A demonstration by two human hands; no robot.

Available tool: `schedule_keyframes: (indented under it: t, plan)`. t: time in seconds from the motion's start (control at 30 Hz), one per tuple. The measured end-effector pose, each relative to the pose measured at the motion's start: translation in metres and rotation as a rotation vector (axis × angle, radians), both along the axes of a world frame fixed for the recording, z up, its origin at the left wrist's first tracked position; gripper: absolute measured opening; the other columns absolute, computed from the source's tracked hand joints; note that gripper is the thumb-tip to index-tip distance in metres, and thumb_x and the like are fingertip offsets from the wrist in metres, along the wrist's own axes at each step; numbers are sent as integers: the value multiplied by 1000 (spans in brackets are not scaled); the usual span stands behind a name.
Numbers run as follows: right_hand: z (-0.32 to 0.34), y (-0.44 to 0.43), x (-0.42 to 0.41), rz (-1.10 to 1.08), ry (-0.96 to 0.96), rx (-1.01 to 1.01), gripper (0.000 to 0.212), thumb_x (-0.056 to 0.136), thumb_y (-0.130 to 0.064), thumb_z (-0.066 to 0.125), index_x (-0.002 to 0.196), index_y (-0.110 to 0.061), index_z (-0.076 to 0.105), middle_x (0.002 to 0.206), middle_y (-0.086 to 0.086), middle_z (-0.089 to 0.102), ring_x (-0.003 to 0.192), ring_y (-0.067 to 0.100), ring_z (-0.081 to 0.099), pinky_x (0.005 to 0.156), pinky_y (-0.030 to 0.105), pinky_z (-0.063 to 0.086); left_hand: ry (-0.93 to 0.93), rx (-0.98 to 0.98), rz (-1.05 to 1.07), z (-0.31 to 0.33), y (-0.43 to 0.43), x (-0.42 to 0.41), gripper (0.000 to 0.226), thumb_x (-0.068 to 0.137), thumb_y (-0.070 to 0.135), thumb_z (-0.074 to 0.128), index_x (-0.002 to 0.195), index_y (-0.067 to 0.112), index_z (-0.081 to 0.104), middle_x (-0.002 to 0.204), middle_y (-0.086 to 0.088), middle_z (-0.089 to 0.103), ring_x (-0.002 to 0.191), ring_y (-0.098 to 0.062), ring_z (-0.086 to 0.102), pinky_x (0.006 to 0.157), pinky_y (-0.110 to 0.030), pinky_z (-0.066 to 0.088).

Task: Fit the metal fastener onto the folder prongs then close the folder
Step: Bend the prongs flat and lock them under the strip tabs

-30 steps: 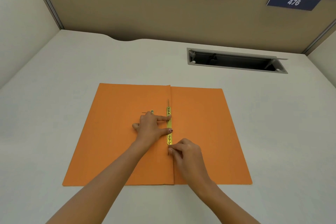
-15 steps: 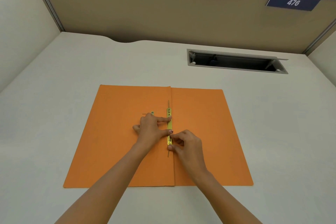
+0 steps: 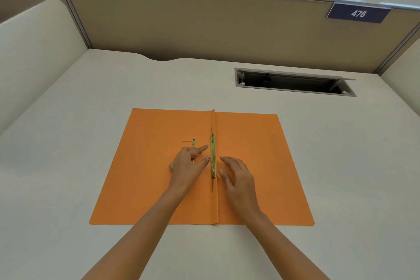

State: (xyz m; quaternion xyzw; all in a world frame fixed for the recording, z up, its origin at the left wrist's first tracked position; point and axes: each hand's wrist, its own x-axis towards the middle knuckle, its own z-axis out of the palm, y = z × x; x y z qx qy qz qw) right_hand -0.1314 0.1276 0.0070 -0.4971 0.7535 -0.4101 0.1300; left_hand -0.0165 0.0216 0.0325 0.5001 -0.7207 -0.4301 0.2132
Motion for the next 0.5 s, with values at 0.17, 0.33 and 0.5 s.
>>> schedule_keyframes:
  t: [0.17,0.33,0.5]
  plan:
    - [-7,3,4,123,98,37,38,94,-21,56,131,-18,56,141,1,50,131,14,42,110,25,30,-199,-148,239,1,10,30,31,84,31,63,114,36,65,122,1,53,117,-22,49,99,-43,35]
    - [-12,4,4,101,140,61,40,91,-24,56,130,-14,57,138,1,54,131,18,43,112,29,32,-581,-59,488,2,5,68,55,83,44,58,131,19,46,139,-16,33,125,-40,31,102,-53,27]
    - [-12,4,3,104,125,52,41,92,-22,59,131,-14,55,137,0,55,132,15,41,110,23,28,-700,10,541,3,-2,93,66,86,46,54,134,7,33,141,-24,26,123,-46,30,103,-55,30]
